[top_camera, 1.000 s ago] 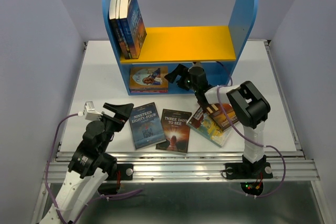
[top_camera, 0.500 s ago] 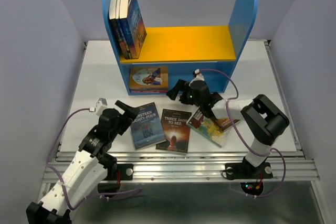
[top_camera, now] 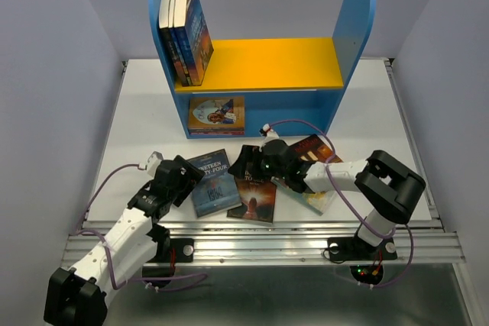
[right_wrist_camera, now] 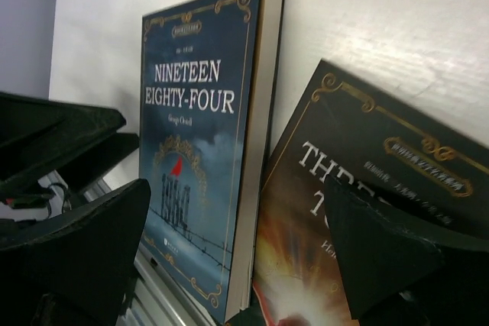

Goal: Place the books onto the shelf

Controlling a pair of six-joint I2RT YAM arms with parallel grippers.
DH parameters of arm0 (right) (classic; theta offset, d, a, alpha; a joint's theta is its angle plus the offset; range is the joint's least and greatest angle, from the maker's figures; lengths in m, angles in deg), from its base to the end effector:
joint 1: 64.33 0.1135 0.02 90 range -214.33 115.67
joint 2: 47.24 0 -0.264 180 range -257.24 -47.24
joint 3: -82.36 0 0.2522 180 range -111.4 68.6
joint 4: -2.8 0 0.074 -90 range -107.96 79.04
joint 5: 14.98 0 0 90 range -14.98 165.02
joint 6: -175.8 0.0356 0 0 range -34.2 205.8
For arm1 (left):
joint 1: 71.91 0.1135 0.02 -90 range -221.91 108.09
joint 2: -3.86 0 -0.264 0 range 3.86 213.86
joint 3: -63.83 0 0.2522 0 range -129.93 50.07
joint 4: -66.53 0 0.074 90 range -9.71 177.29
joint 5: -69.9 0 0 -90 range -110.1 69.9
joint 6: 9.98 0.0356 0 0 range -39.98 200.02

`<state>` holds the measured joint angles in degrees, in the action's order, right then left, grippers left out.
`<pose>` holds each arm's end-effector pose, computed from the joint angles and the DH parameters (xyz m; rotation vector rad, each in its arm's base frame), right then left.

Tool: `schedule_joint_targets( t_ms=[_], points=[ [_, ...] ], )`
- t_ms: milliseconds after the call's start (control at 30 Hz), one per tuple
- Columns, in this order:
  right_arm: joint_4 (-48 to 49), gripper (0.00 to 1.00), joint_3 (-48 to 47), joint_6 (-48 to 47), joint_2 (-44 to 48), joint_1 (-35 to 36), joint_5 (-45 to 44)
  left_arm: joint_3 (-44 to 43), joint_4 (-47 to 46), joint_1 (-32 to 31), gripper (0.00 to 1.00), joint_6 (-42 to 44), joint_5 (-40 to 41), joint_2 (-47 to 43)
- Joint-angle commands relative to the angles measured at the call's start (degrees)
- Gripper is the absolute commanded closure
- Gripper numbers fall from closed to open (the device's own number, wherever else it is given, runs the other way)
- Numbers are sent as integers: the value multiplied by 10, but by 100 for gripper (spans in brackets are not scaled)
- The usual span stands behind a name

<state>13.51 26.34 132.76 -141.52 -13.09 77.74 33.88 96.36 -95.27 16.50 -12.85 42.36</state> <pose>0.2083 0.2622 0.1699 -0.1160 2.2398 1.0624 0.1381 -0.0547 0.1725 -0.8641 2.1565 -0.6654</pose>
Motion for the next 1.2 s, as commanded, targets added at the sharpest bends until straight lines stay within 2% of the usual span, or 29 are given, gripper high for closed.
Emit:
schedule_joint_targets(
  t_ms=[0, 233, 500, 667, 700, 733, 867, 967, 1167],
  points=[
    [21, 0, -7, 14, -27, 18, 40, 0, -40, 12, 2, 14, -9, 15],
    [40, 0, -33, 20, -59, 18, 63, -7, -57, 34, 6, 41, -21, 51],
    [32, 0, -77, 26, -101, 18, 103, -14, -86, 86, 11, 106, -80, 92],
    [-1, 0, -112, 27, -124, 18, 104, -37, -96, 119, 26, 165, -138, 161],
    [-6, 0, -118, 28, -132, 18, 106, -45, -96, 121, 28, 170, -144, 182],
    [-10, 0, -123, 31, -136, 18, 111, -50, -96, 123, 35, 174, -148, 191],
    [-26, 0, -148, 37, -154, 18, 129, -64, -97, 127, 48, 183, -166, 223],
    [-25, 0, -157, 34, -152, 18, 143, -68, -97, 127, 51, 181, -164, 228],
    [-24, 0, -181, 19, -122, 18, 161, -65, -95, 127, 53, 171, -158, 221]
  ],
)
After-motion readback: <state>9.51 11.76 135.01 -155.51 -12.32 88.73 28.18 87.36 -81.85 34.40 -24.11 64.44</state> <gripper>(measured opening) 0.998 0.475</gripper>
